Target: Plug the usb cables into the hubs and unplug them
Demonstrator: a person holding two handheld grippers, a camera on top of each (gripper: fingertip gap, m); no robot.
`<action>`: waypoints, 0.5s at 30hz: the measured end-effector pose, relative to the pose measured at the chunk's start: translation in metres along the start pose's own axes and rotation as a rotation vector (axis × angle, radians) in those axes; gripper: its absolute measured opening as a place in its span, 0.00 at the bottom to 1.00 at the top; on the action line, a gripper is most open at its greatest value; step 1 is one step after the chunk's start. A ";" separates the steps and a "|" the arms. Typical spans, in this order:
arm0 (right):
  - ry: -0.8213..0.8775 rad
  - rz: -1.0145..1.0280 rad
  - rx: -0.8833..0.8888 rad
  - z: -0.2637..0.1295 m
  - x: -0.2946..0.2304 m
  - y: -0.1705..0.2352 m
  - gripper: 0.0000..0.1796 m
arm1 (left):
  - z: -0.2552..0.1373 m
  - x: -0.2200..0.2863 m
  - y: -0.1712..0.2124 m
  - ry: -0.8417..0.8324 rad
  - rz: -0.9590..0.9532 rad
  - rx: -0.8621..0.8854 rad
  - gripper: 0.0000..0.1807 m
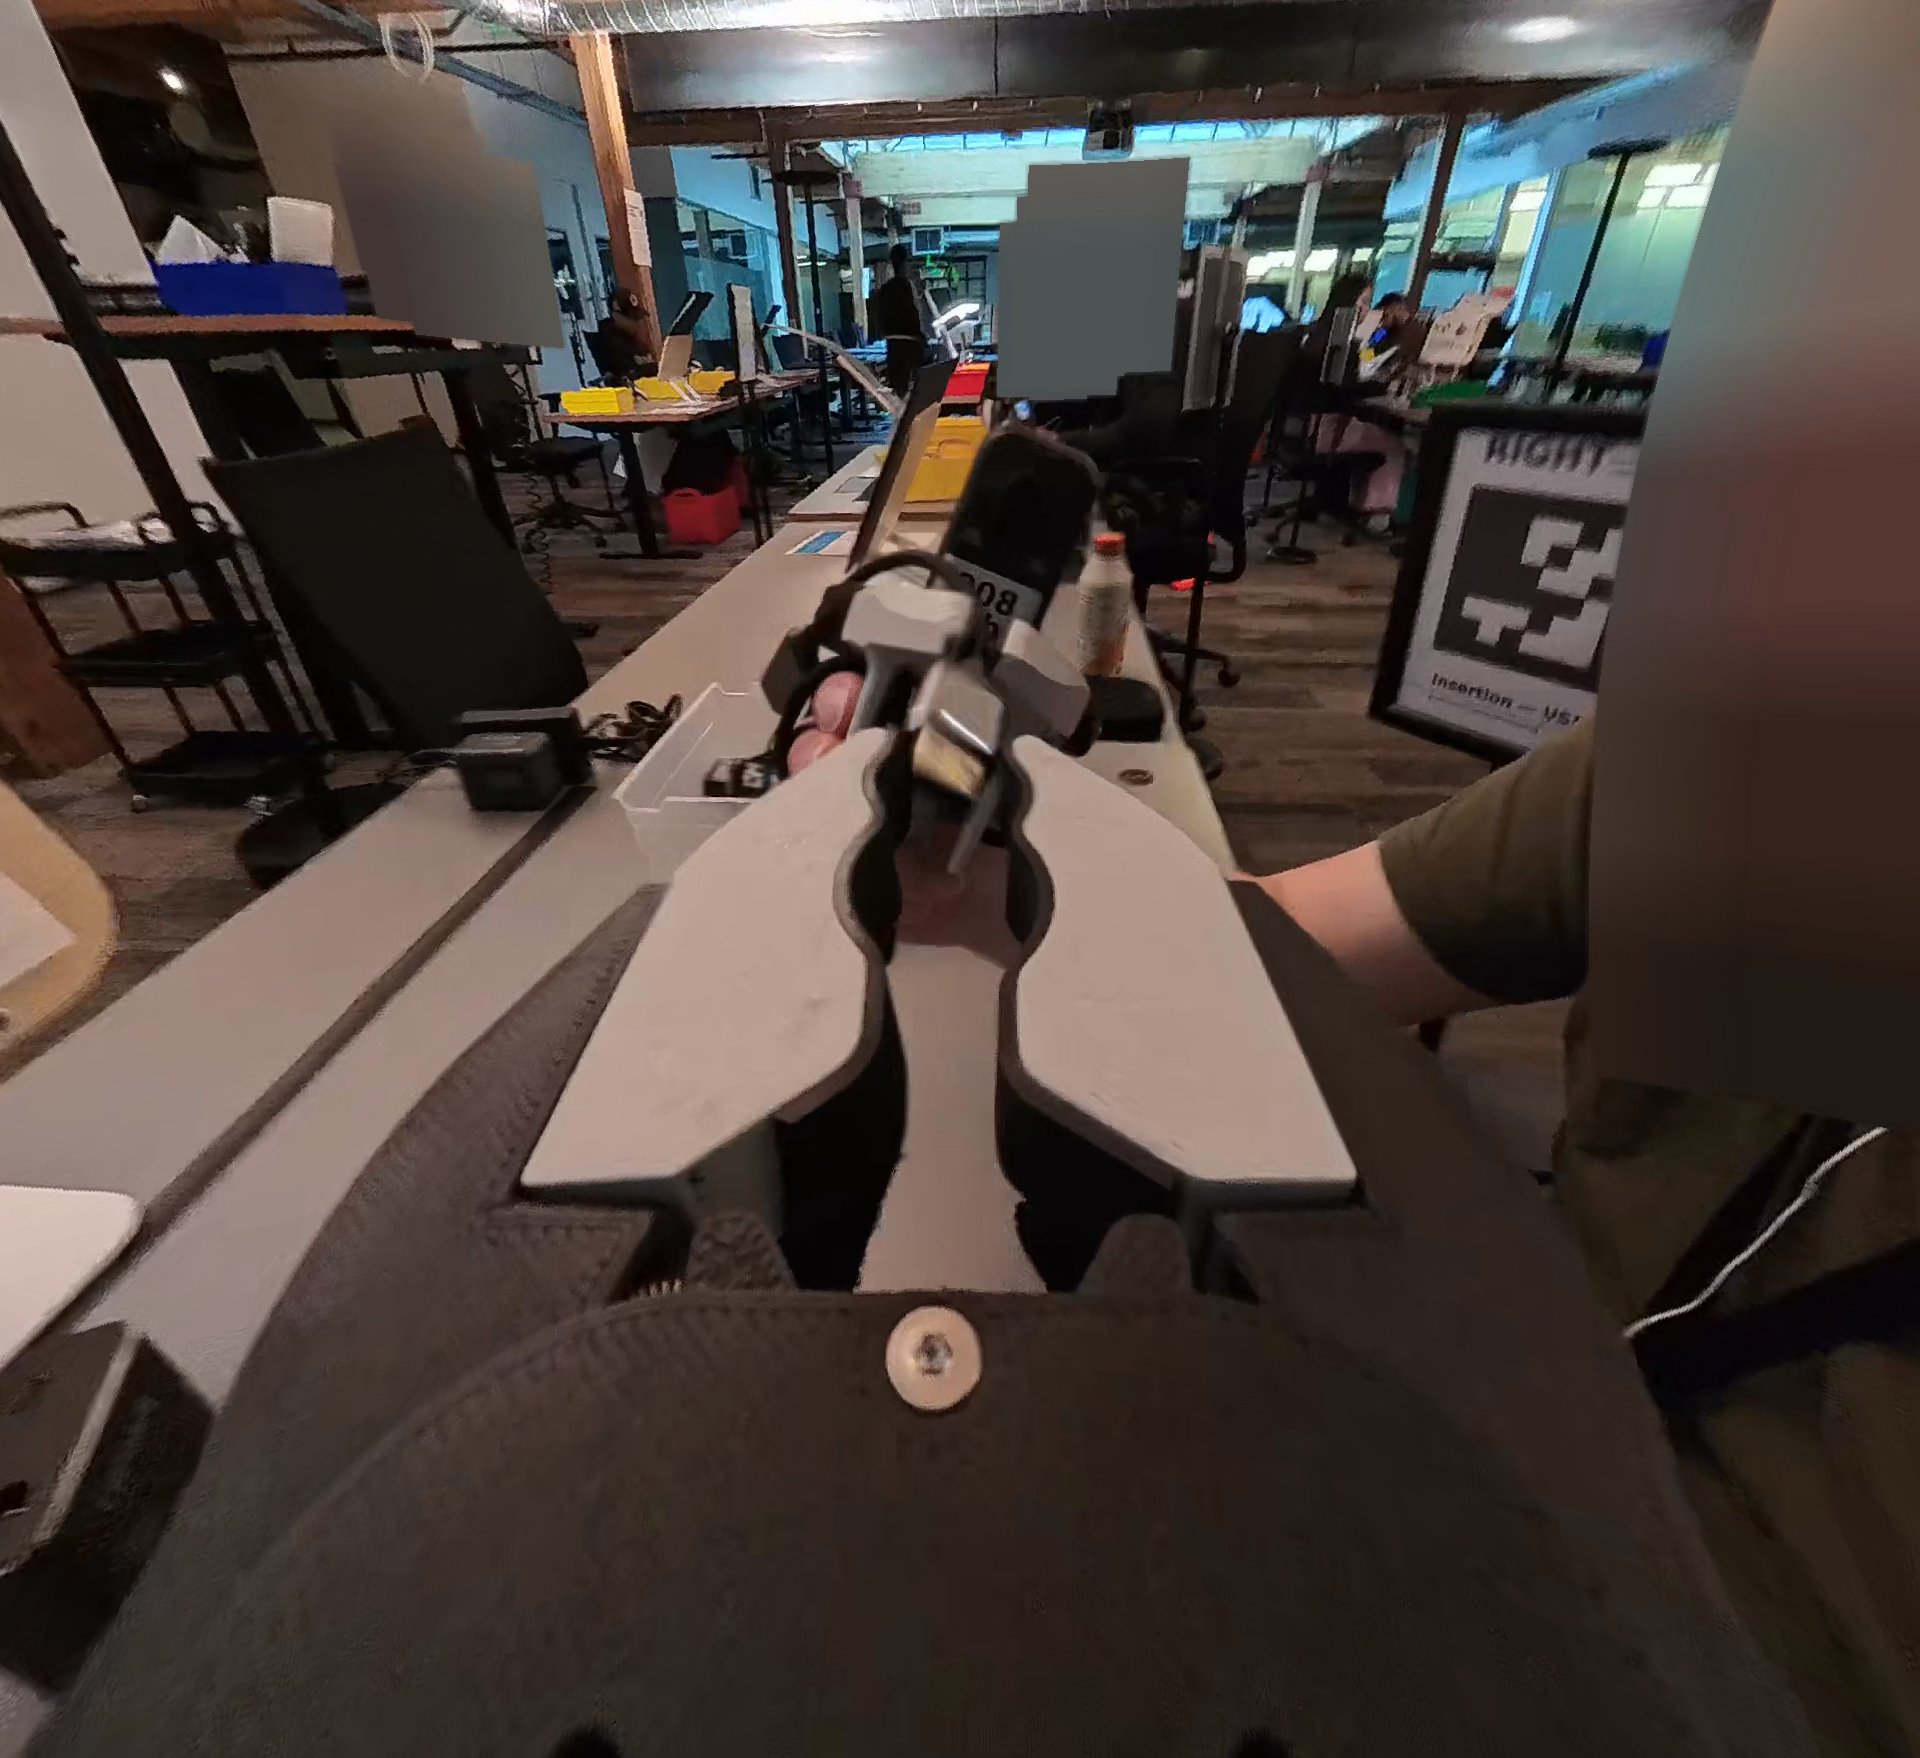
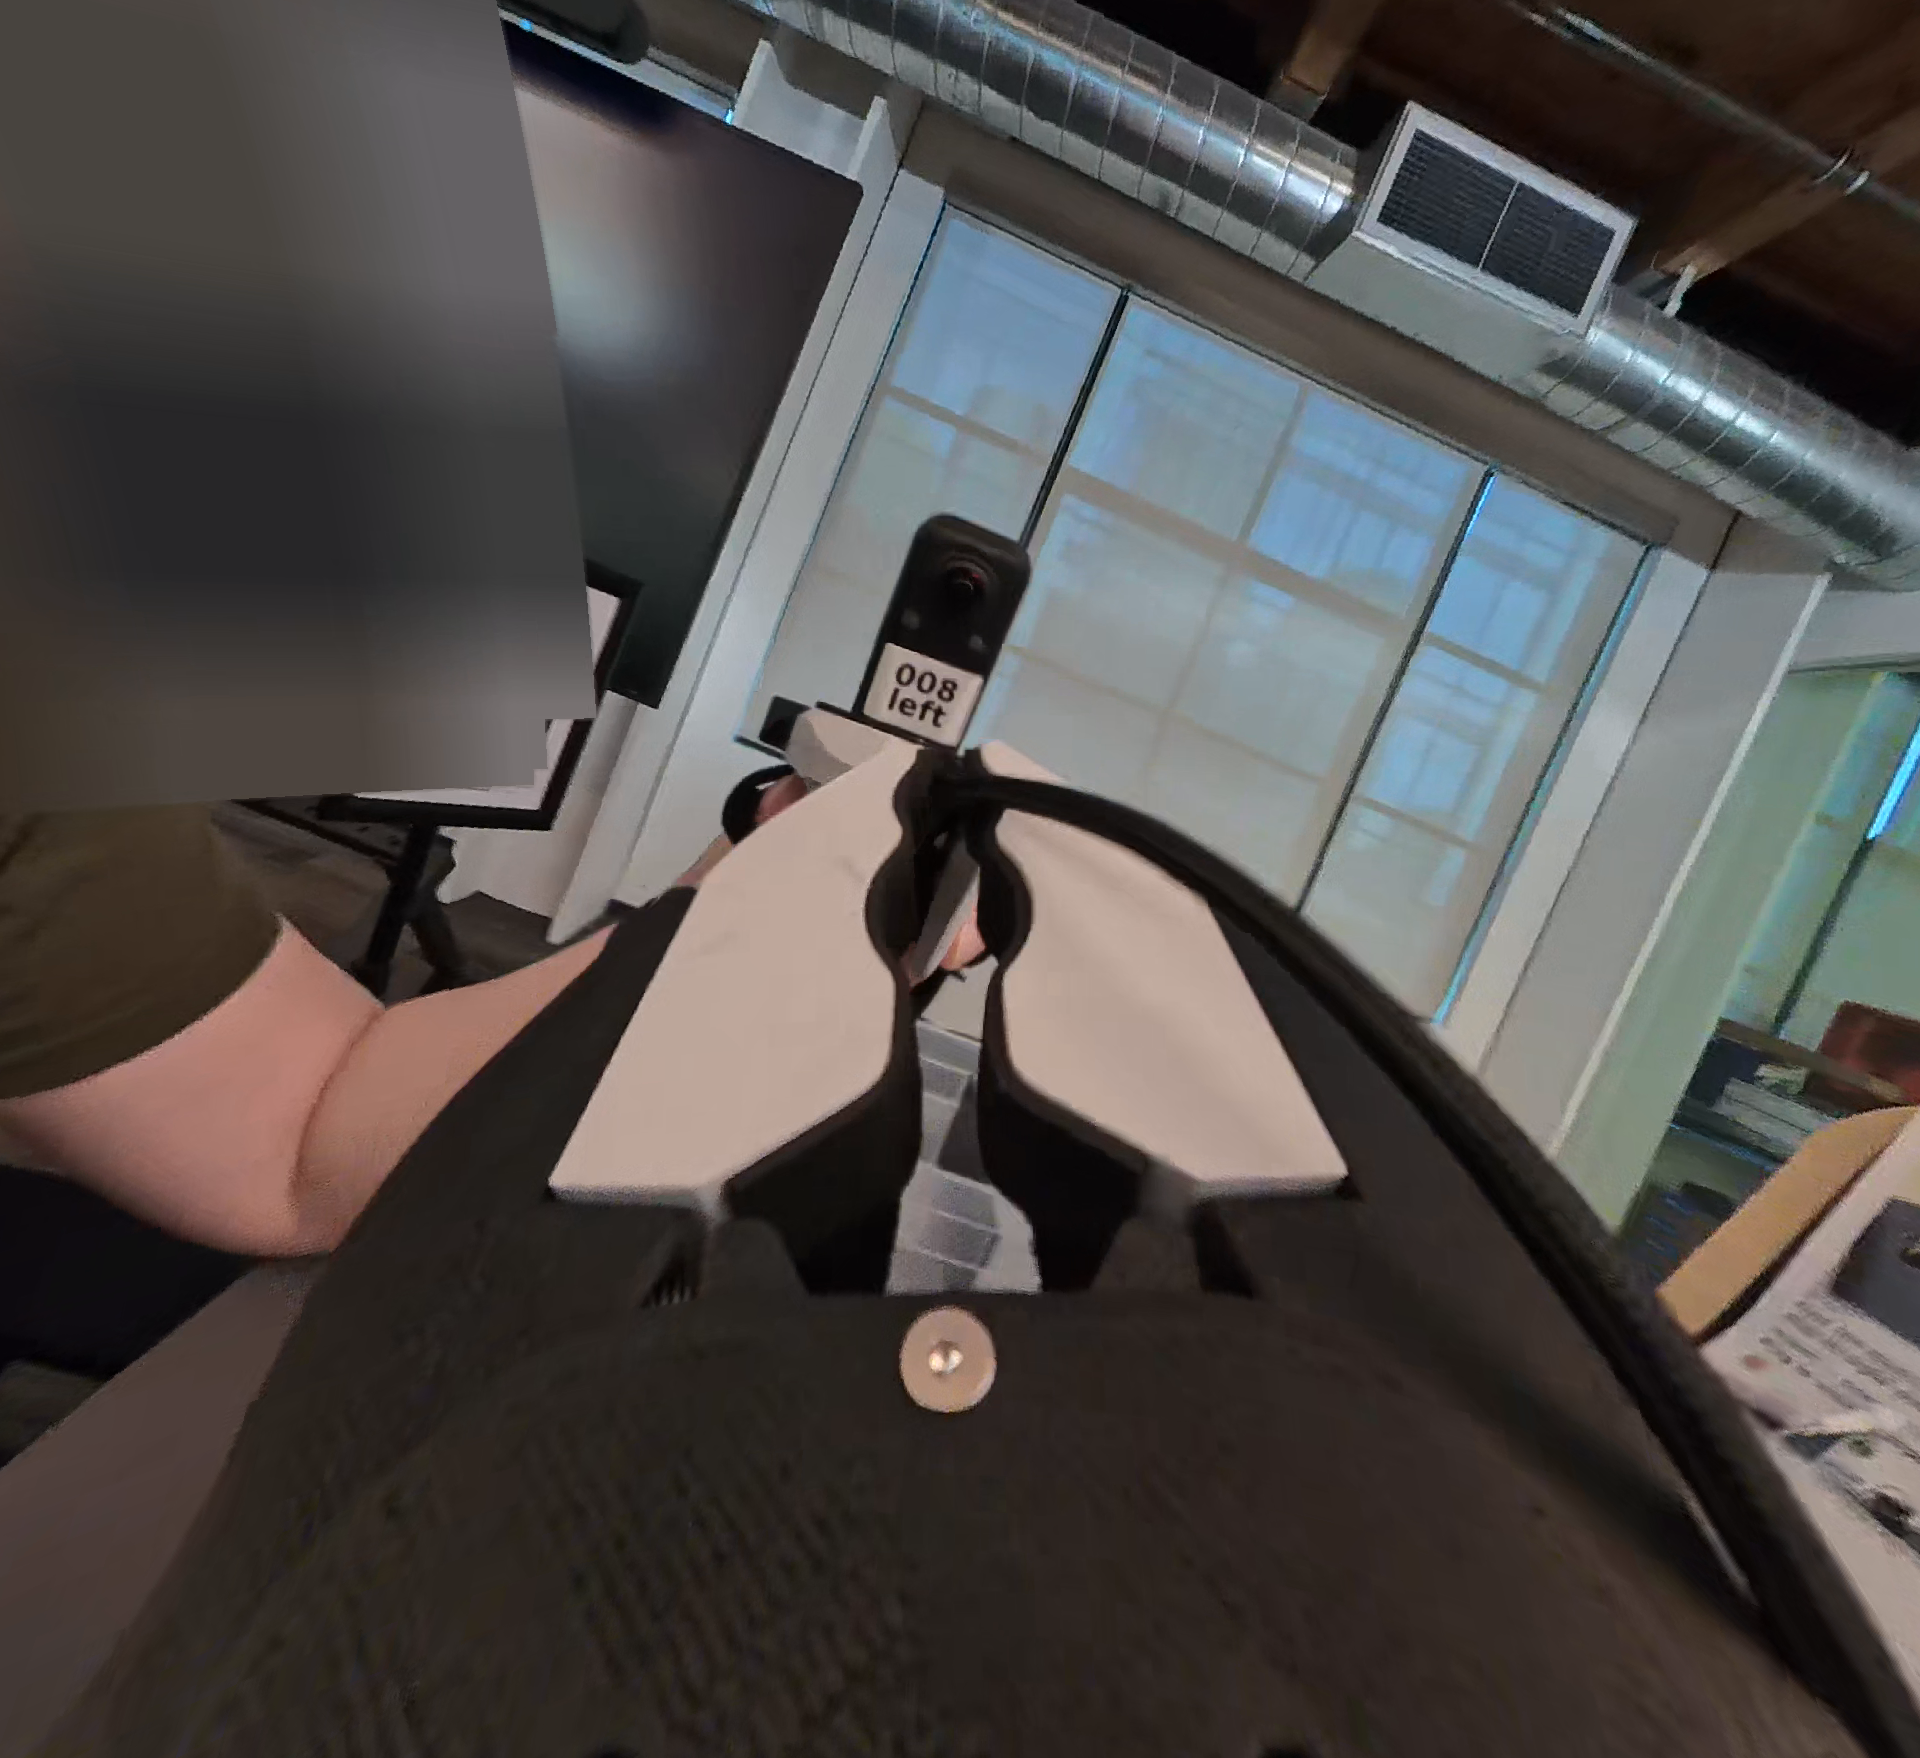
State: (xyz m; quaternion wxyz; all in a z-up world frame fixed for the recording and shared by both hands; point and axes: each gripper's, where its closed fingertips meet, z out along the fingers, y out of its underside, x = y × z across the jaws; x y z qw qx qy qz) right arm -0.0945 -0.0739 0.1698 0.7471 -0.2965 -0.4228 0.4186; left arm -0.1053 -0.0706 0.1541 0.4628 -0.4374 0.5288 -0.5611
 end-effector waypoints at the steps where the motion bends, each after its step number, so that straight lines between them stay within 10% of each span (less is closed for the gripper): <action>1: 0.019 -0.052 -0.001 0.000 0.000 -0.001 0.02 | 0.000 -0.001 -0.001 0.028 -0.058 0.026 0.06; 7: 0.163 -0.472 -0.096 -0.005 0.004 -0.001 0.02 | -0.001 -0.002 -0.007 0.218 -0.326 0.145 0.16; 15: 0.130 -0.432 -0.060 -0.002 -0.003 -0.003 0.02 | 0.006 -0.002 -0.014 0.255 -0.346 0.277 0.10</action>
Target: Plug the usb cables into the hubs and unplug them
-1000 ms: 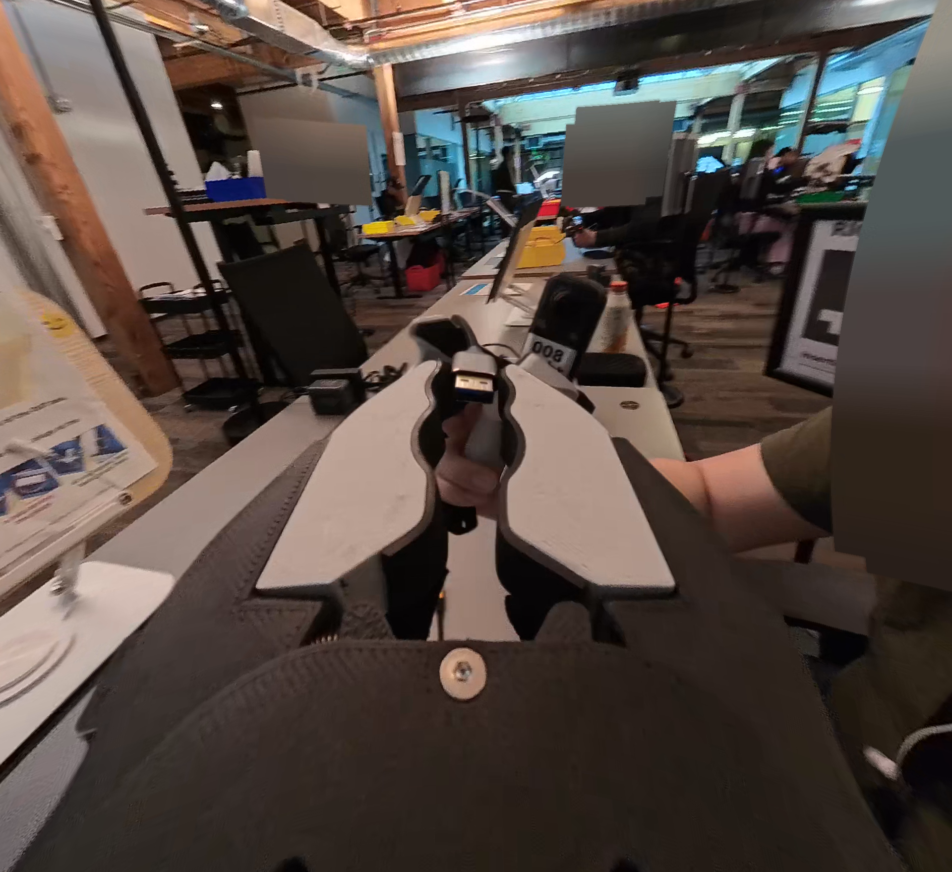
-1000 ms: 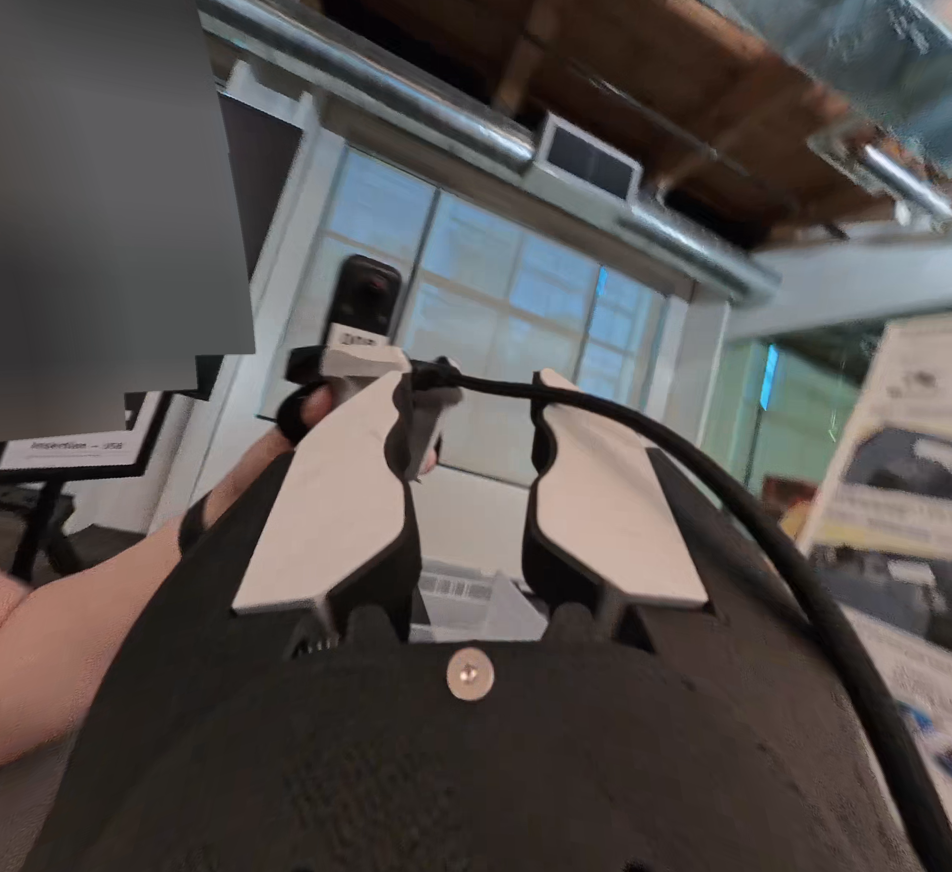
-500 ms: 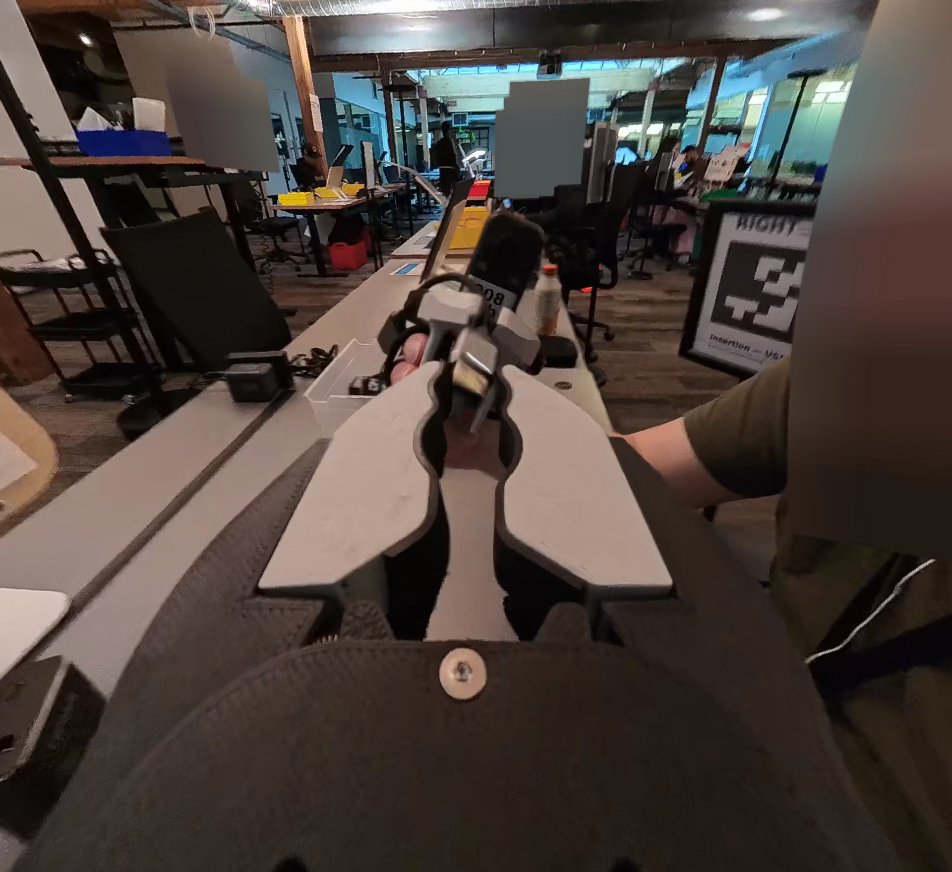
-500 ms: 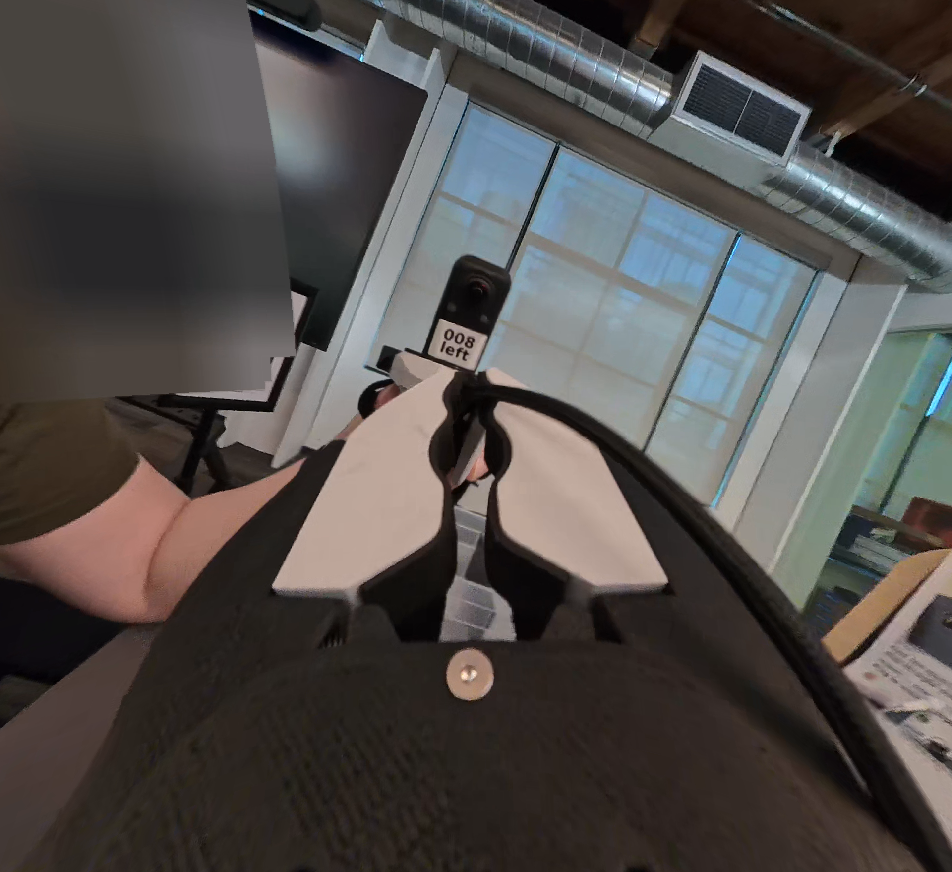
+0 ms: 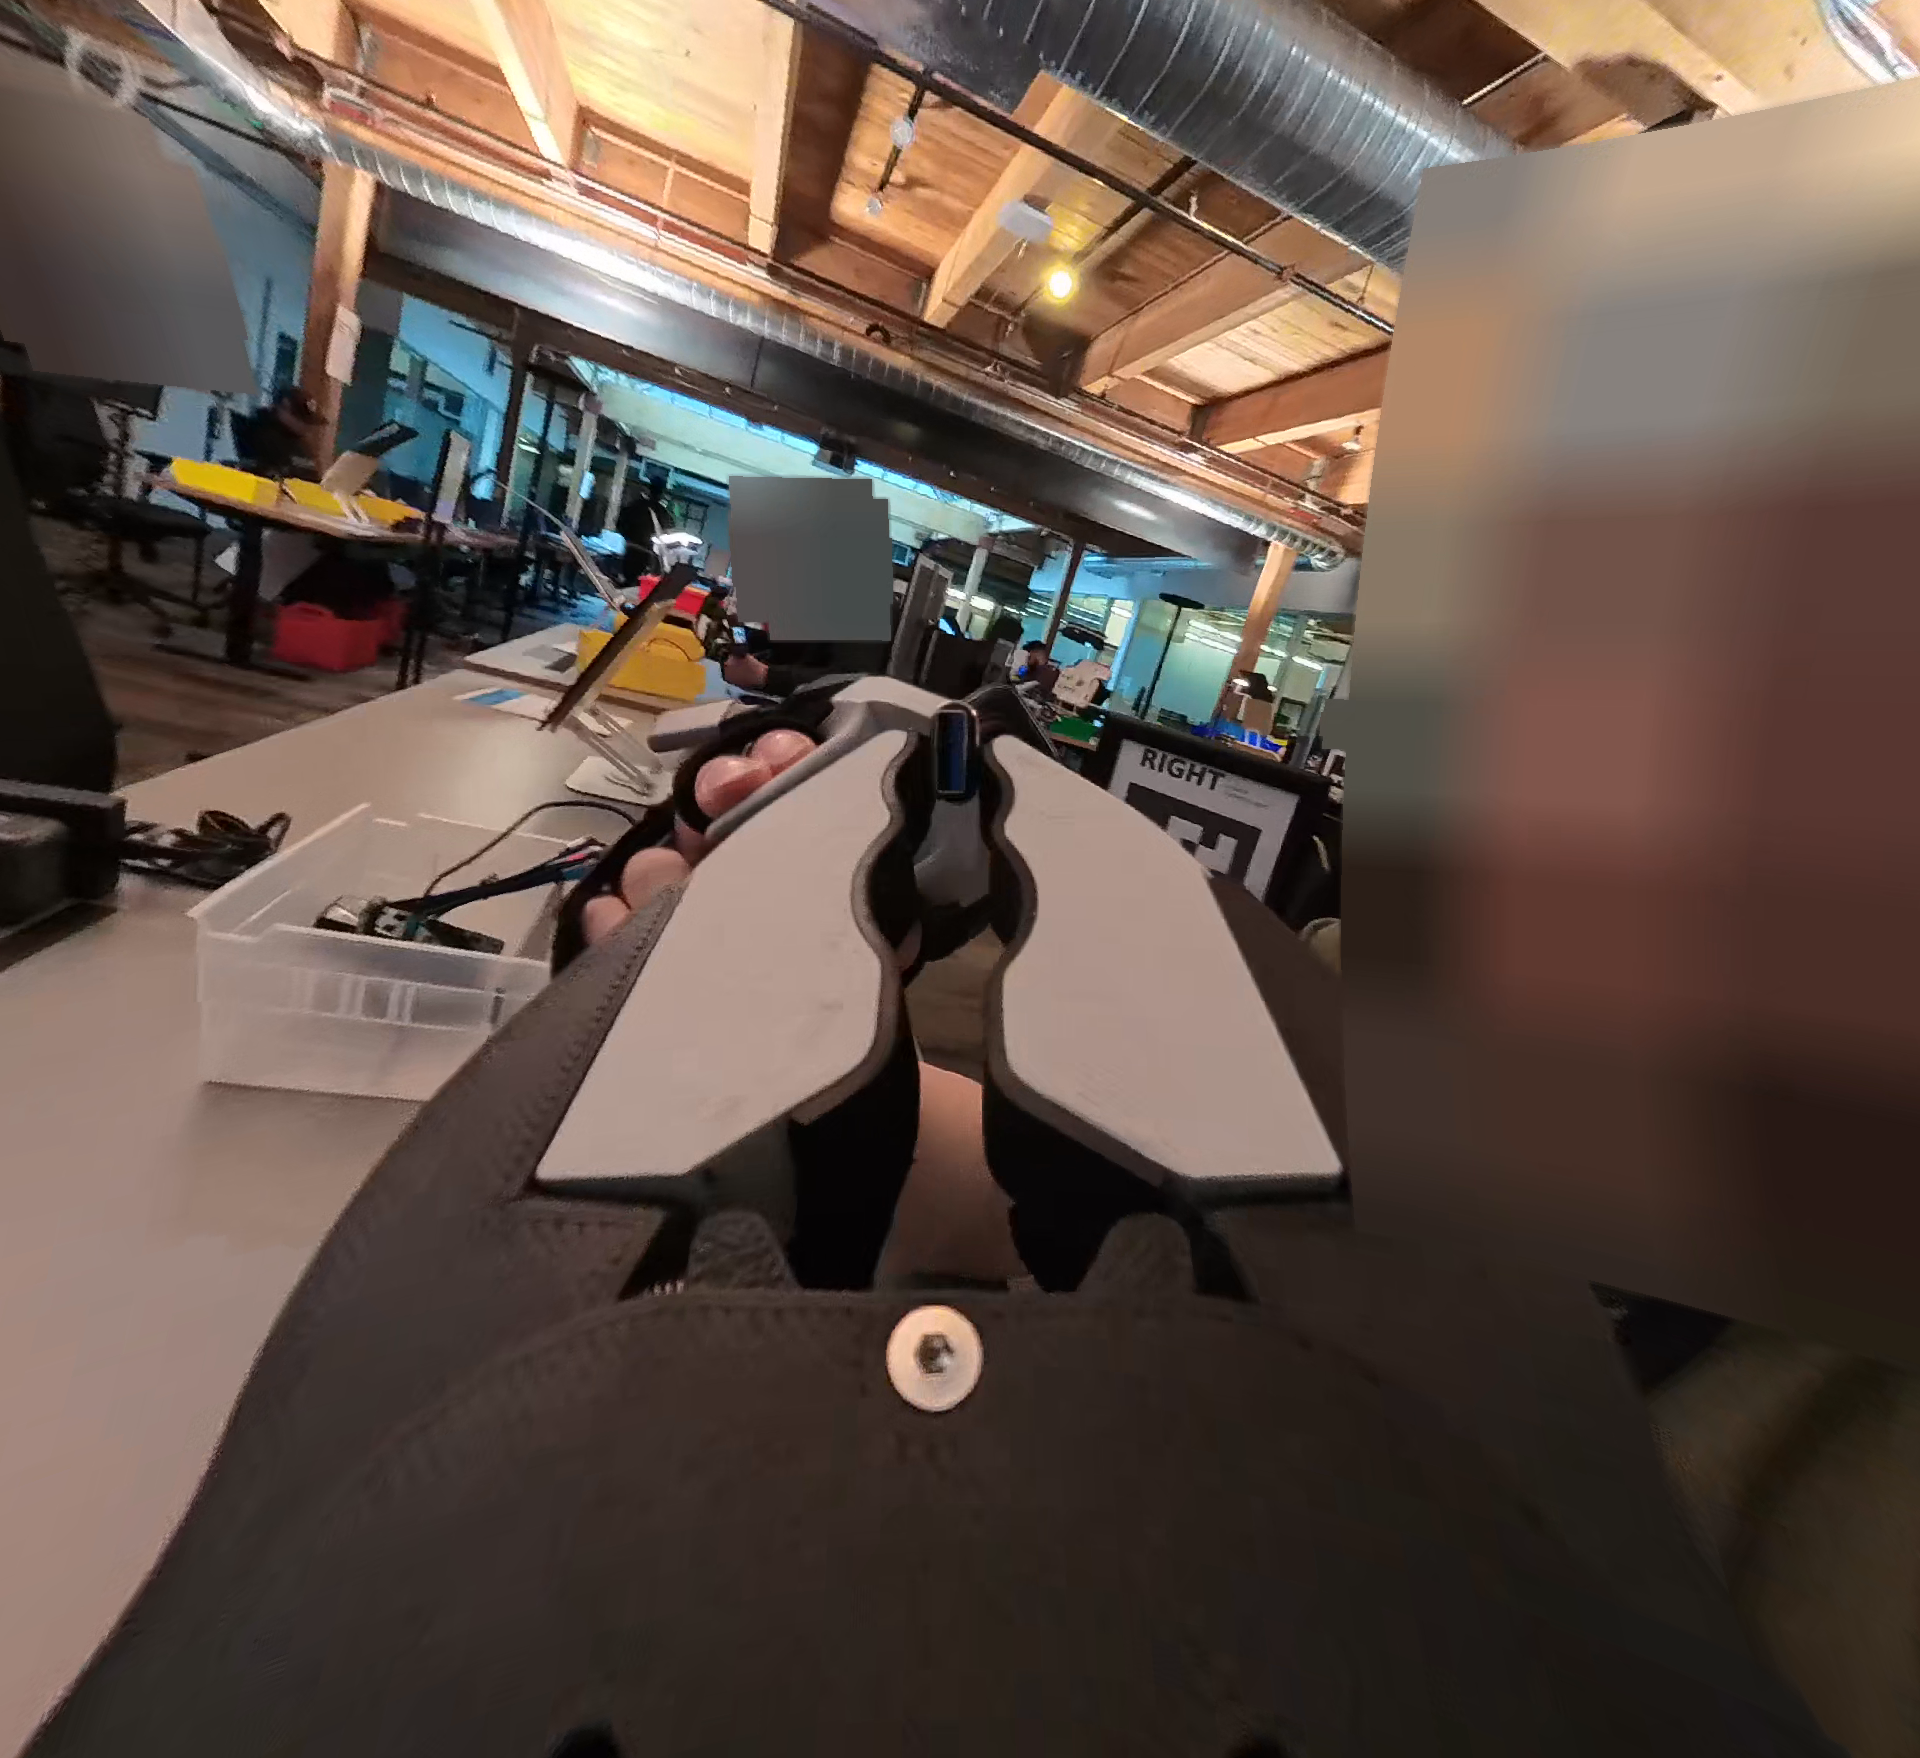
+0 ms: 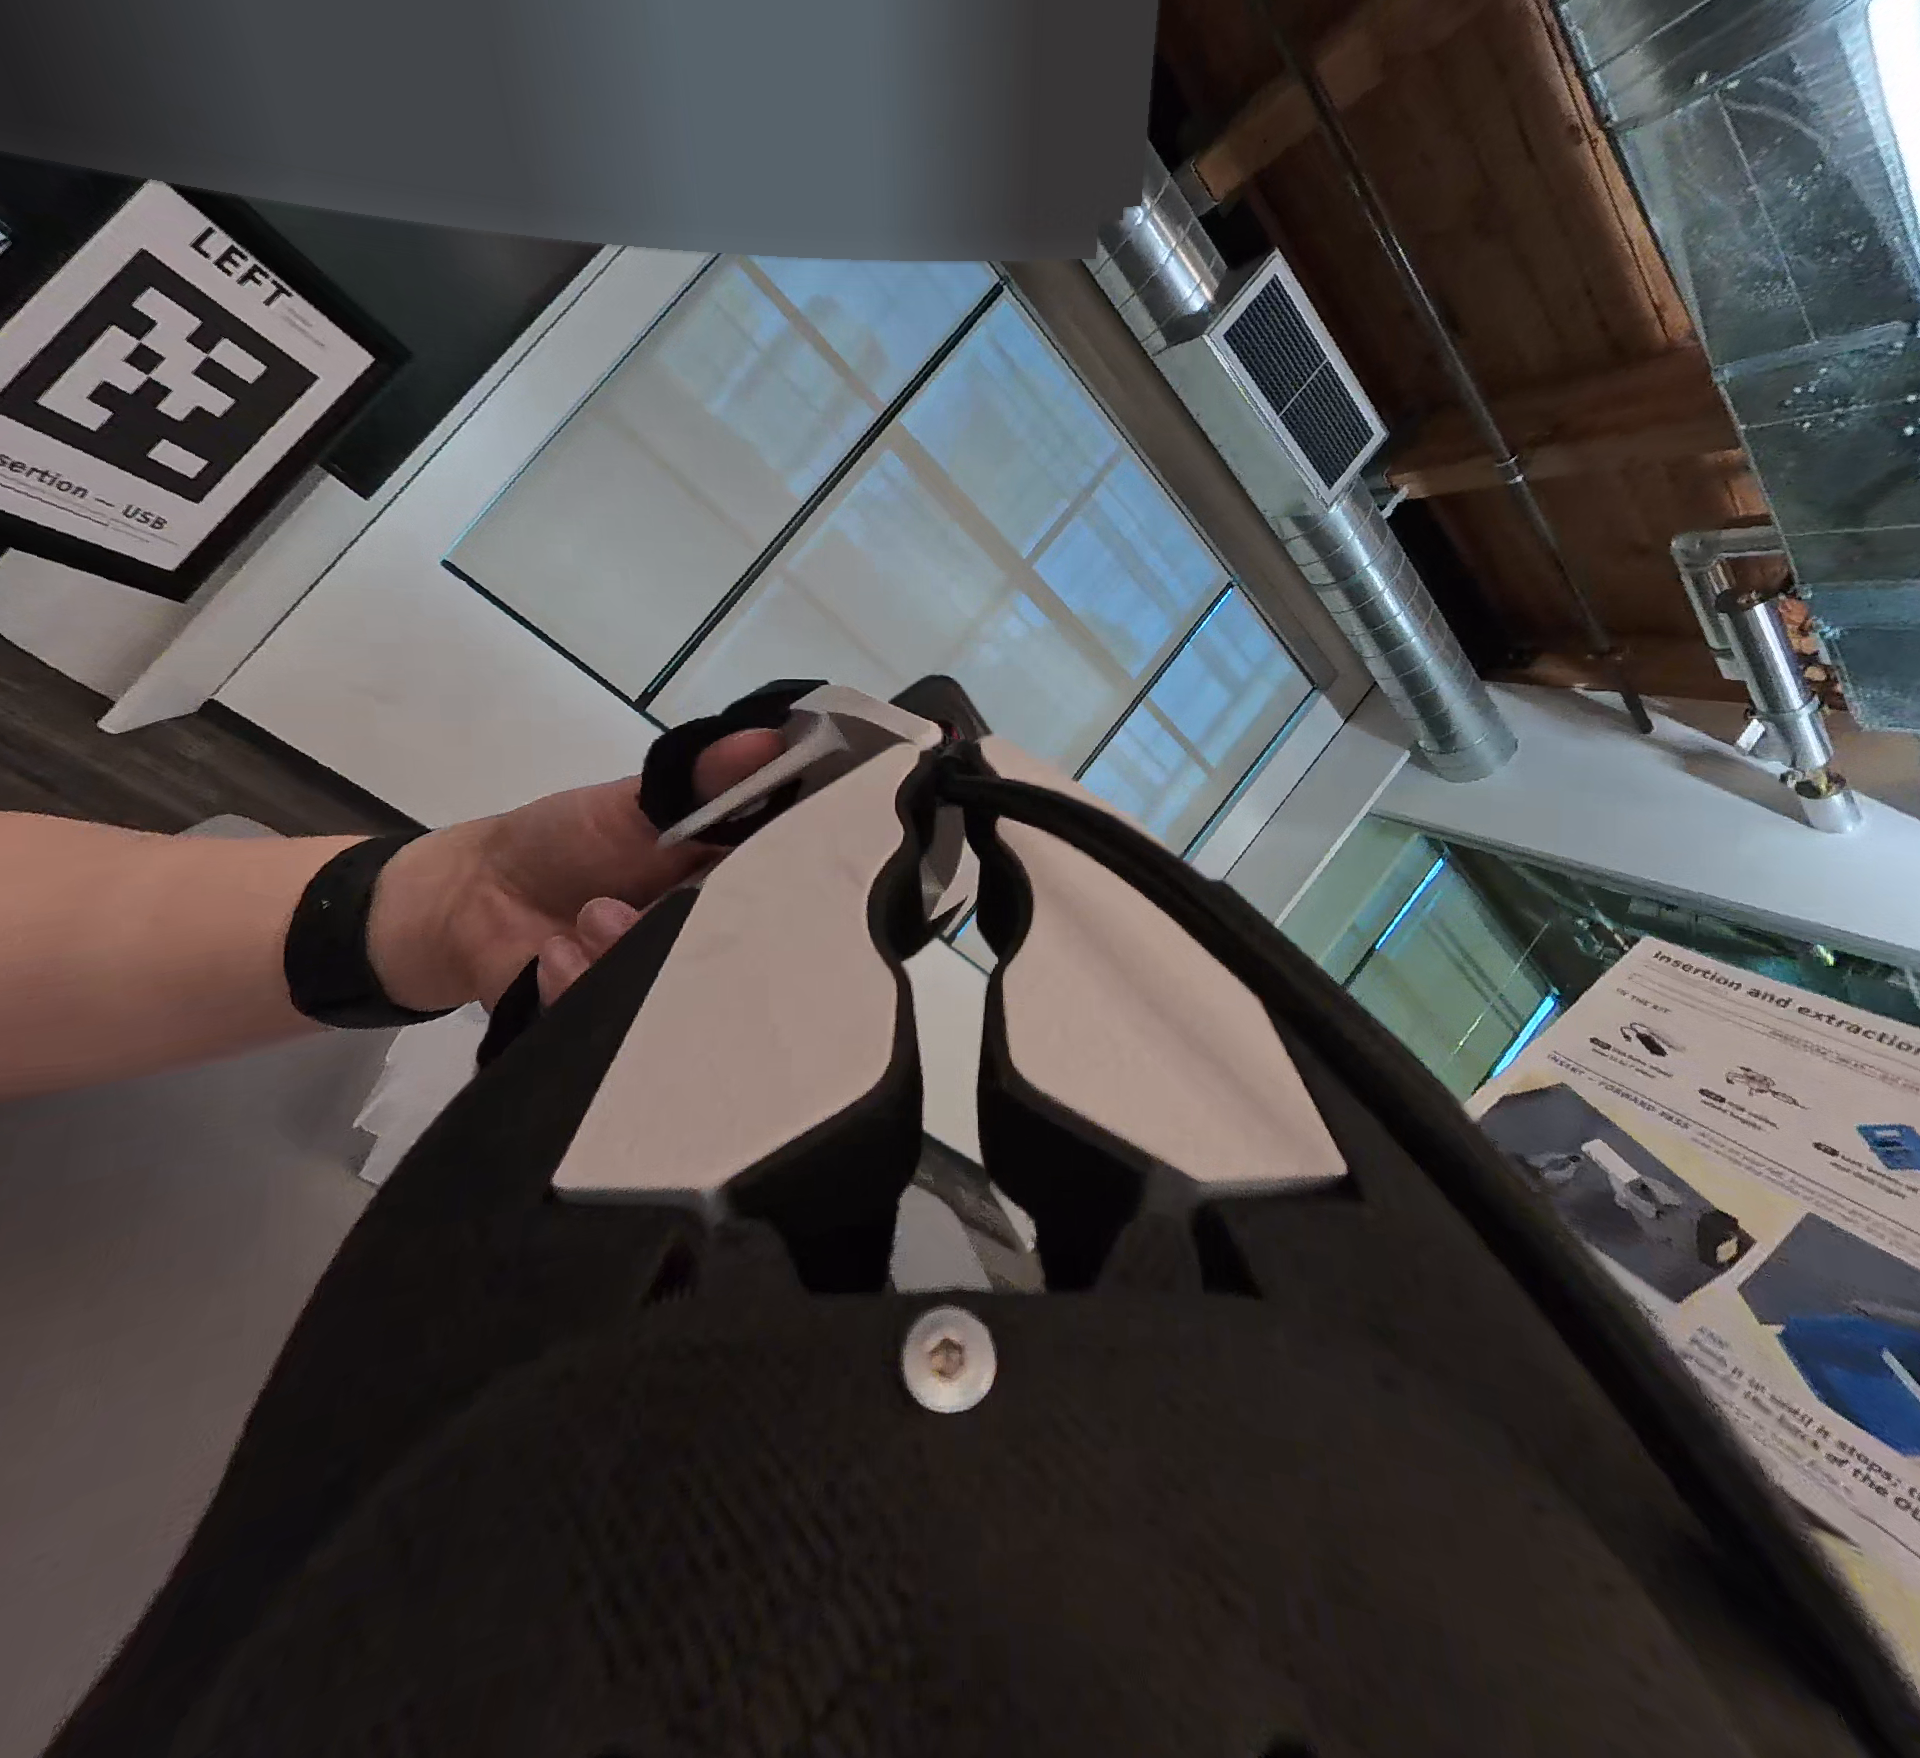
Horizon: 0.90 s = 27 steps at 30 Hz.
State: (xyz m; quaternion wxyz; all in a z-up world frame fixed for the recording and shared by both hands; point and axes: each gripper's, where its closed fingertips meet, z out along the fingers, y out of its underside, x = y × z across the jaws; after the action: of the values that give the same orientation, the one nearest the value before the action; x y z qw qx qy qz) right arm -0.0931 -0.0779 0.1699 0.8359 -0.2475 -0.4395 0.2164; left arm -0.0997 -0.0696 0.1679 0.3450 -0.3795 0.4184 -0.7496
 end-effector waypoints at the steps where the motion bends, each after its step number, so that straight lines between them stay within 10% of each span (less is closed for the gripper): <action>1: -0.001 0.011 -0.006 0.000 0.001 0.001 0.02 | 0.000 0.000 0.000 -0.009 0.017 0.002 0.08; 15: 0.180 -0.310 -0.217 -0.005 0.024 0.036 0.25 | 0.014 0.022 0.009 -0.021 0.048 -0.087 0.04; 27: 0.083 -0.194 -0.248 0.005 0.000 0.062 0.19 | 0.006 -0.022 0.023 -0.298 0.048 -0.164 0.04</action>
State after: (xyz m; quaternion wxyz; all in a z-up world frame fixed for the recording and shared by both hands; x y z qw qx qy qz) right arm -0.1059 -0.0282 0.1350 0.8334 -0.3140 -0.4497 0.0685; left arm -0.0790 -0.0630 0.1432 0.3889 -0.5033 0.4311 -0.6400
